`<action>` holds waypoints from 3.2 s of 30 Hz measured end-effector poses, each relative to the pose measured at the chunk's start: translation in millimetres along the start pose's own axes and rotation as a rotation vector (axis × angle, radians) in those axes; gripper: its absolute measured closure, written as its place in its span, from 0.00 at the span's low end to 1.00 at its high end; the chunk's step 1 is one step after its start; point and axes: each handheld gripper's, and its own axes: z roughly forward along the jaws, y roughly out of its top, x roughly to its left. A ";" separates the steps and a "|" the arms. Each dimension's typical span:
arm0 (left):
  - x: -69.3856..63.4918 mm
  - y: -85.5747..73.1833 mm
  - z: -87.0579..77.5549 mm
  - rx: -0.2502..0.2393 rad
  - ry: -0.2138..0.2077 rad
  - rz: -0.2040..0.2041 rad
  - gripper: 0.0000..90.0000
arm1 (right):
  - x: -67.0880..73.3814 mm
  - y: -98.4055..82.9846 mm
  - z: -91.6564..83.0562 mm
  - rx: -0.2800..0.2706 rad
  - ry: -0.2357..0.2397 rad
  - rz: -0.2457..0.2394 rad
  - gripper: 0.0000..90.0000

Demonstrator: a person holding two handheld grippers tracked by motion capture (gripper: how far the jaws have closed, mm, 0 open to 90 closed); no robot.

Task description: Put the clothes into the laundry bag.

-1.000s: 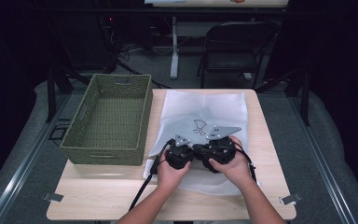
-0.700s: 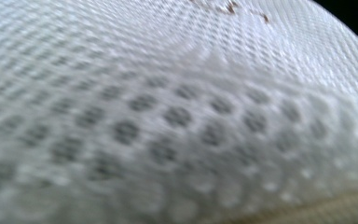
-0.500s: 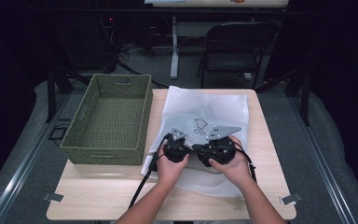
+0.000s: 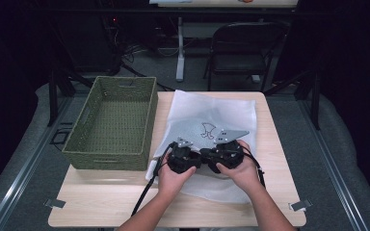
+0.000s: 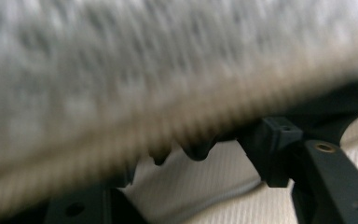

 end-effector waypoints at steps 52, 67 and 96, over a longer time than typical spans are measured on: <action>40.3 -62.4 -93.5 0.046 0.194 0.021 0.51 | -0.1 0.3 -0.8 -0.007 -0.008 -0.004 0.99; 35.4 -57.9 -57.3 0.084 0.124 0.034 0.94 | 1.3 0.3 0.5 -0.004 -0.007 -0.005 0.99; 17.0 -11.7 4.9 -0.014 0.056 -0.017 0.91 | 1.4 -0.9 2.1 0.004 0.003 -0.006 0.99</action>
